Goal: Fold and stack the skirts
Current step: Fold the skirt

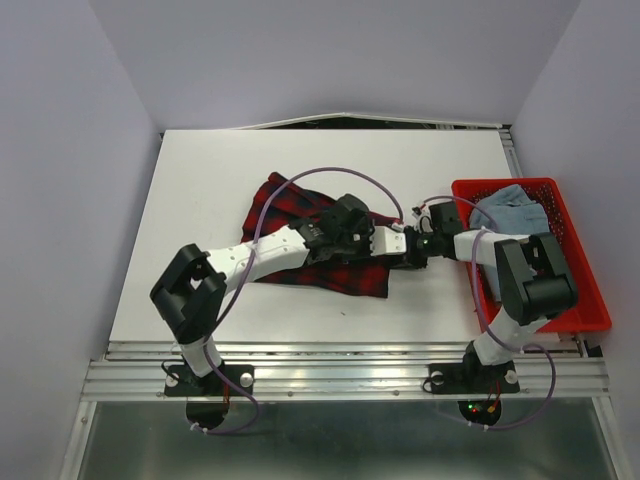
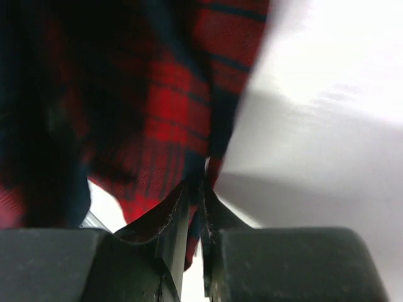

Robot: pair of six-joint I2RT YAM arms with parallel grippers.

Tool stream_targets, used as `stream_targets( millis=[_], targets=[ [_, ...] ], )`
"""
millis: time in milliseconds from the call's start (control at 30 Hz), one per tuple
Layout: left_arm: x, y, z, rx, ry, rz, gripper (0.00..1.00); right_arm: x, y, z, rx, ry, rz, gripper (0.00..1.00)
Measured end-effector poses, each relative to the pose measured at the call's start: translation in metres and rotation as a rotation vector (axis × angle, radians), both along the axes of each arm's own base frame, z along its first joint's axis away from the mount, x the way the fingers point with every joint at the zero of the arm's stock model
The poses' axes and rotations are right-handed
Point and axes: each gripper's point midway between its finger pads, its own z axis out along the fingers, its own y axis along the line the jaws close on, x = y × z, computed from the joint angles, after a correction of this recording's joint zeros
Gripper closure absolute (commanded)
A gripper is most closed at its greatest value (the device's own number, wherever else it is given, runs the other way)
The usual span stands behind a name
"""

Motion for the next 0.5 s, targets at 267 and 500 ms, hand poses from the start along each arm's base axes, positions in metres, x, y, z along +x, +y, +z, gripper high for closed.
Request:
stream_targets(
  millis=[267, 500],
  targets=[
    [-0.007, 0.002, 0.02, -0.013, 0.03, 0.007, 1.0, 0.017, 0.006, -0.006, 0.042, -0.03, -0.05, 0.83],
    [-0.028, -0.002, 0.027, 0.022, 0.062, -0.012, 1.0, 0.02, 0.006, -0.006, 0.05, -0.032, -0.078, 0.83]
  ],
)
